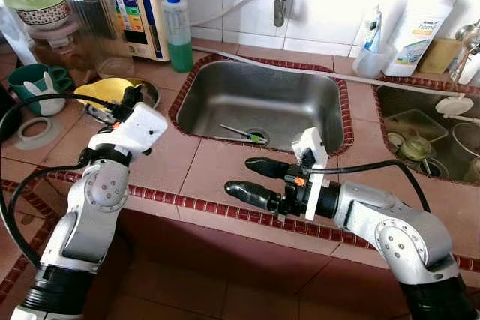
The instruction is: Kitchen organization
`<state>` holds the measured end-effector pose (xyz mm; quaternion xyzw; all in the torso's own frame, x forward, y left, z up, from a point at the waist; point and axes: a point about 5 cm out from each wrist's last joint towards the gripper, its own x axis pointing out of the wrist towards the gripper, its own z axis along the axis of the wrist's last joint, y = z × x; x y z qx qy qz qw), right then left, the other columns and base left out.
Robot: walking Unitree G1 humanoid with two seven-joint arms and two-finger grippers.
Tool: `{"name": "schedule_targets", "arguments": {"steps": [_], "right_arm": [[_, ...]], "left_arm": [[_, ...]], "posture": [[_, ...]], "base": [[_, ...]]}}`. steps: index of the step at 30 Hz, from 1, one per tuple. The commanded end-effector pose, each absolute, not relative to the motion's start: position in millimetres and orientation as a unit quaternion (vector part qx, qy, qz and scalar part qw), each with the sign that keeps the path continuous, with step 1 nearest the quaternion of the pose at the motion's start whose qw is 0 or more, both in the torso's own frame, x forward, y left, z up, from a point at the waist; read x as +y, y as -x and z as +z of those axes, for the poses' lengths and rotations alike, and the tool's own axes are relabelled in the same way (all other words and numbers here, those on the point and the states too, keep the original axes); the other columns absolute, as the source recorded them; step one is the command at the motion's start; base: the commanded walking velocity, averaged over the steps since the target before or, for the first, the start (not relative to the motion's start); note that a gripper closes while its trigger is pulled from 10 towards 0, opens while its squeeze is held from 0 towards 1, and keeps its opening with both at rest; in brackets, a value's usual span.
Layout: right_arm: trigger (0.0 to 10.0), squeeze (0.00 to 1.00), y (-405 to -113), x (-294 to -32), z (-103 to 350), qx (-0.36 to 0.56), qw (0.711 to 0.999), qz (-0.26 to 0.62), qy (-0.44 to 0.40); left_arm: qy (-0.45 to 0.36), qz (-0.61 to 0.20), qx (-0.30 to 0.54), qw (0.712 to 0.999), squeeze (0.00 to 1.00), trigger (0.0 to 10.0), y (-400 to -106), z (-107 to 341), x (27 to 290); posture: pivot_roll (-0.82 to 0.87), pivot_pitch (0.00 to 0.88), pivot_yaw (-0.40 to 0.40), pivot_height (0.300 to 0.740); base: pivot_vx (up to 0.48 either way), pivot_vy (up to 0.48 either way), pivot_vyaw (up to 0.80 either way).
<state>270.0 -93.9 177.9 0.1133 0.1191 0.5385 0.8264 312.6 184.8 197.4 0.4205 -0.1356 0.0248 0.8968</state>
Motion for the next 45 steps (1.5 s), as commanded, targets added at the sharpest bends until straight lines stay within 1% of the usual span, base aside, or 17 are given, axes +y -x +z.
{"name": "schedule_targets", "arguments": {"steps": [1,9,29,33,36,37,38,39,40,41,42,43,45], "right_arm": [[10.0,0.00,-273.4,-96.6,181.3,0.111,0.834,0.530,-0.107],[10.0,0.00,-275.6,-97.3,181.2,0.107,0.838,0.524,-0.109],[10.0,0.00,-276.5,-96.8,180.3,0.108,0.839,0.521,-0.116],[10.0,0.00,-276.2,-96.5,180.1,0.108,0.840,0.518,-0.120],[10.0,0.00,-276.2,-95.6,180.2,0.107,0.840,0.517,-0.123],[10.0,0.00,-276.0,-94.8,180.3,0.106,0.840,0.517,-0.125],[10.0,0.00,-275.9,-94.1,180.4,0.106,0.841,0.516,-0.126],[10.0,0.00,-275.7,-93.4,180.3,0.105,0.841,0.515,-0.128],[10.0,0.00,-275.3,-92.8,180.2,0.105,0.841,0.515,-0.129],[10.0,0.00,-274.8,-92.1,180.1,0.105,0.841,0.515,-0.130],[10.0,0.00,-274.8,-92.1,180.1,0.105,0.841,0.515,-0.130],[10.0,0.00,-273.5,-91.0,180.1,0.105,0.840,0.516,-0.134],[10.0,0.00,-272.4,-90.3,179.8,0.105,0.840,0.515,-0.136]], "left_arm": [[-0.422,0.026,-0.168,0.890,0.00,0.0,-312.0,211.1,177.2],[-0.423,0.033,-0.184,0.886,0.00,0.0,-310.0,218.9,175.5],[-0.419,0.037,-0.158,0.893,0.00,0.0,-308.5,207.6,181.5],[-0.412,0.037,-0.142,0.900,0.00,0.0,-309.2,198.6,184.1],[-0.384,0.048,-0.114,0.915,0.00,0.0,-310.7,189.1,191.1],[-0.370,0.053,-0.099,0.922,0.00,1.0,-311.9,184.2,195.0],[-0.360,0.058,-0.088,0.927,0.00,3.1,-312.8,180.6,198.2],[-0.357,0.062,-0.080,0.929,0.00,9.4,-313.9,177.2,201.2],[-0.355,0.063,-0.075,0.930,0.01,10.0,-315.0,174.8,203.2],[-0.351,0.065,-0.071,0.931,0.87,10.0,-316.4,172.6,205.2],[-0.351,0.065,-0.071,0.931,0.87,10.0,-316.4,172.6,205.2],[-0.341,0.065,-0.057,0.936,1.00,10.0,-321.2,166.6,208.6],[-0.334,0.062,-0.052,0.939,1.00,10.0,-326.2,163.3,209.5]], "posture": [[0.04,0.074,0.019,0.740],[0.04,0.072,0.018,0.740],[0.04,0.076,0.015,0.740],[0.04,0.077,0.014,0.740],[0.04,0.077,0.012,0.740],[0.04,0.076,0.012,0.740],[0.04,0.076,0.012,0.740],[0.04,0.077,0.013,0.740],[0.04,0.076,0.012,0.740],[0.04,0.077,0.013,0.740],[0.04,0.077,0.013,0.740],[0.03,0.078,0.013,0.740],[0.03,0.080,0.014,0.740]], "base": [[0.000,0.000,0.00],[0.000,0.000,0.00],[0.000,0.000,0.00],[0.000,0.000,0.00],[0.000,0.000,0.00],[0.000,0.000,0.00],[0.000,0.000,0.00],[0.000,0.000,0.00],[0.000,0.000,0.00],[0.000,0.000,0.00],[0.000,0.000,0.00],[0.000,0.000,0.00],[0.000,0.000,0.00]]}}
